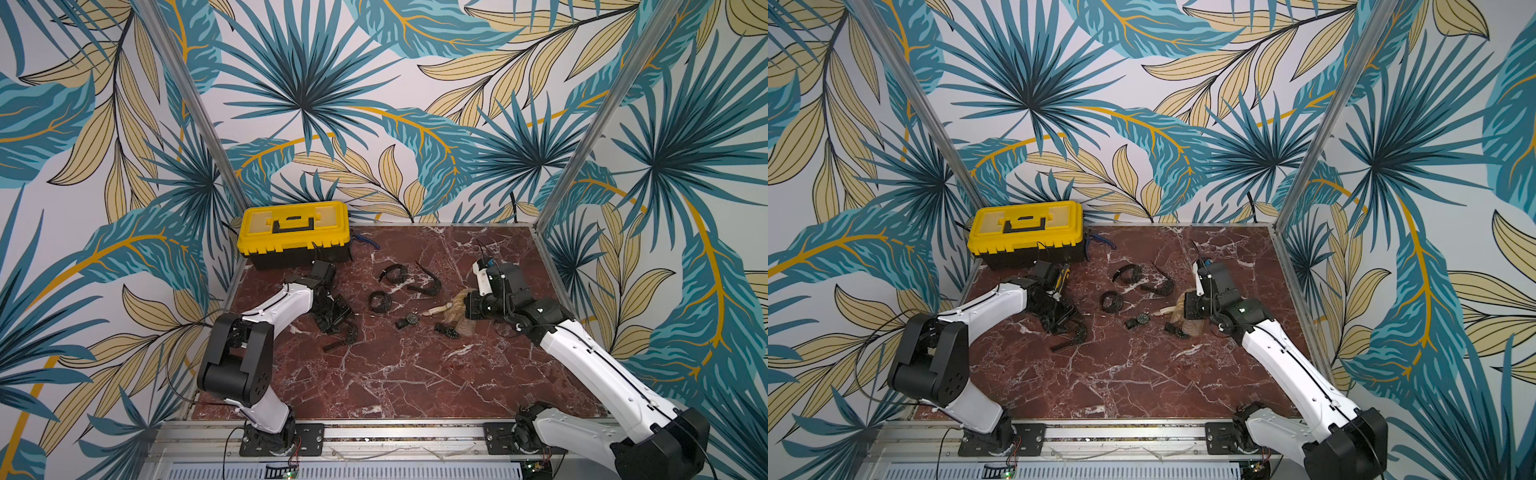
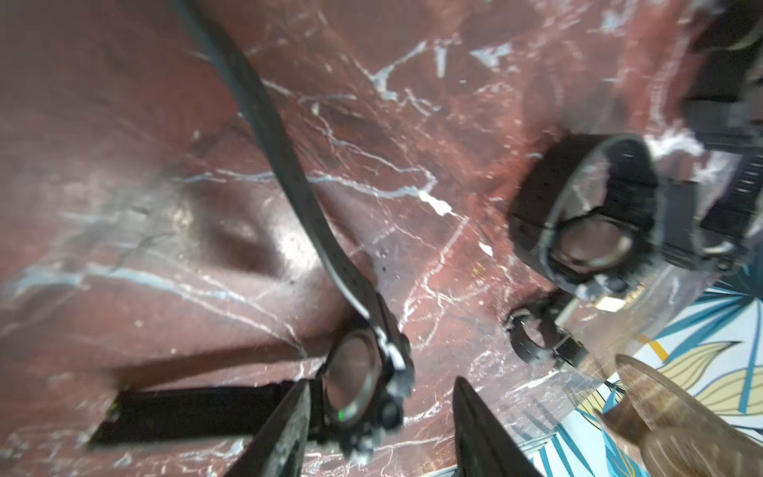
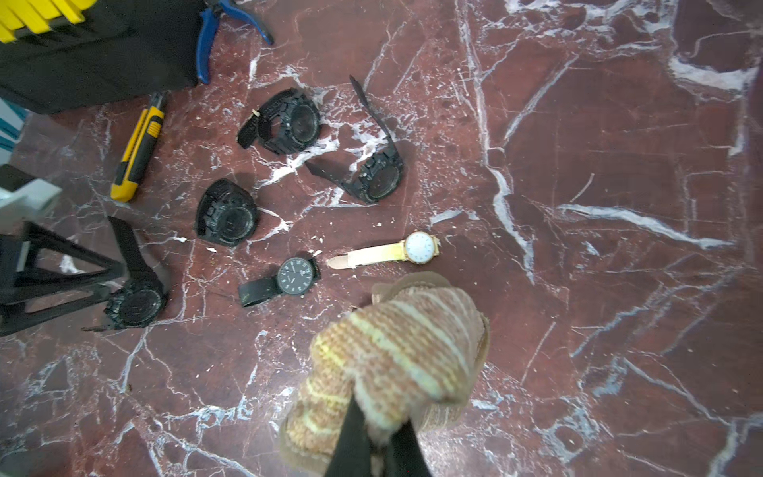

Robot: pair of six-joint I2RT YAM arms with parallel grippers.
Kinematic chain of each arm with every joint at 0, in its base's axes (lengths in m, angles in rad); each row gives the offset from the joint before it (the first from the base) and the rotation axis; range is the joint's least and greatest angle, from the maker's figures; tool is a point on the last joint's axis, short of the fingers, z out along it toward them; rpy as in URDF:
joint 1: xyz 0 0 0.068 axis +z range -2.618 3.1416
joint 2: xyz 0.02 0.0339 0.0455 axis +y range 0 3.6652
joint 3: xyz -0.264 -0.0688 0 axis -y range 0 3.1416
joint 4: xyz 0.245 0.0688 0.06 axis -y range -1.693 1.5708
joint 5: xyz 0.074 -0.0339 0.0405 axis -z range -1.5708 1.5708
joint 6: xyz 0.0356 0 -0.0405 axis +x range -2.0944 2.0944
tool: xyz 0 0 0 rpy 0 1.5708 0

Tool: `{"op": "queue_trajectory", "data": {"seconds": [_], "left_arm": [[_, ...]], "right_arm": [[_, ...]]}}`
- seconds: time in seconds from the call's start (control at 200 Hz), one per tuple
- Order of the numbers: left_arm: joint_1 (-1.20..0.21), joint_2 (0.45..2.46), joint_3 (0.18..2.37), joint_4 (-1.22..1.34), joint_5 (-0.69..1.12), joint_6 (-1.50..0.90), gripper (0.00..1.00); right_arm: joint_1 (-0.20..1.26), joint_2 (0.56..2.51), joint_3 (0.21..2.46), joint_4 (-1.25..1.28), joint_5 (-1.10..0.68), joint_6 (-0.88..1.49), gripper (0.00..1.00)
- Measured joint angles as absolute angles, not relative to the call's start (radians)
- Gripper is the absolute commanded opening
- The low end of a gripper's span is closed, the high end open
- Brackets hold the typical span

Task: Wipe the watch dial
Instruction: Place the cleaning item at the center of the board.

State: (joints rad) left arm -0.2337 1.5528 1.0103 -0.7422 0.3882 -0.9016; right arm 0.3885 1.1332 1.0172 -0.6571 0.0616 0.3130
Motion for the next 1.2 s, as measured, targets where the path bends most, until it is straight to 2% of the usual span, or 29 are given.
{"op": "queue_trajectory", "data": {"seconds": [0.18, 0.376, 0.651, 0.711, 0.781, 0.831, 0.891, 0.966, 1.046, 1.051, 1.056, 1.061, 1.132, 1.172, 1.197], "left_arm": [[-0.234, 1.387, 1.0, -0.741, 0.344, -0.881, 0.56], [-0.233, 1.268, 0.999, -0.741, 0.267, -0.82, 0.58], [-0.22, 1.135, 0.979, -0.74, 0.099, -0.756, 0.62], [-0.214, 1.105, 0.967, -0.739, 0.061, -0.746, 0.65], [-0.207, 1.079, 0.951, -0.739, 0.025, -0.732, 0.67], [-0.201, 1.063, 0.936, -0.737, -0.002, -0.725, 0.68], [-0.194, 1.05, 0.919, -0.738, -0.027, -0.717, 0.69], [-0.186, 1.039, 0.905, -0.738, -0.047, -0.705, 0.7], [-0.181, 1.025, 0.904, -0.738, -0.057, -0.685, 0.79], [-0.18, 1.024, 0.904, -0.737, -0.057, -0.686, 0.8], [-0.18, 1.023, 0.904, -0.737, -0.059, -0.686, 0.8], [-0.18, 1.022, 0.904, -0.736, -0.06, -0.686, 0.81], [-0.179, 0.999, 0.903, -0.736, -0.08, -0.669, 0.9], [-0.178, 0.984, 0.9, -0.731, -0.1, -0.656, 0.99], [-0.178, 0.975, 0.896, -0.725, -0.117, -0.661, 1.0]], "right_arm": [[0.265, 1.195, 1.108, -0.705, 0.134, 0.29, 0.01], [0.129, 1.23, 1.082, -0.716, 0.178, 0.275, 0.02], [0.092, 1.3, 0.958, -0.677, 0.24, 0.246, 0.06], [0.085, 1.324, 0.928, -0.662, 0.237, 0.246, 0.16], [0.081, 1.338, 0.903, -0.644, 0.228, 0.249, 0.2], [0.081, 1.339, 0.892, -0.634, 0.221, 0.251, 0.28], [0.08, 1.339, 0.888, -0.625, 0.214, 0.247, 0.46], [0.079, 1.339, 0.894, -0.63, 0.202, 0.246, 0.63], [0.078, 1.334, 0.922, -0.663, 0.186, 0.236, 0.79], [0.078, 1.333, 0.924, -0.664, 0.186, 0.233, 0.82], [0.078, 1.332, 0.927, -0.667, 0.186, 0.231, 0.94], [0.078, 1.332, 0.929, -0.669, 0.187, 0.233, 0.98], [0.078, 1.307, 0.965, -0.694, 0.183, 0.227, 0.99], [0.078, 1.286, 0.982, -0.701, 0.186, 0.227, 0.99], [0.078, 1.273, 0.99, -0.705, 0.19, 0.228, 0.99]]}}
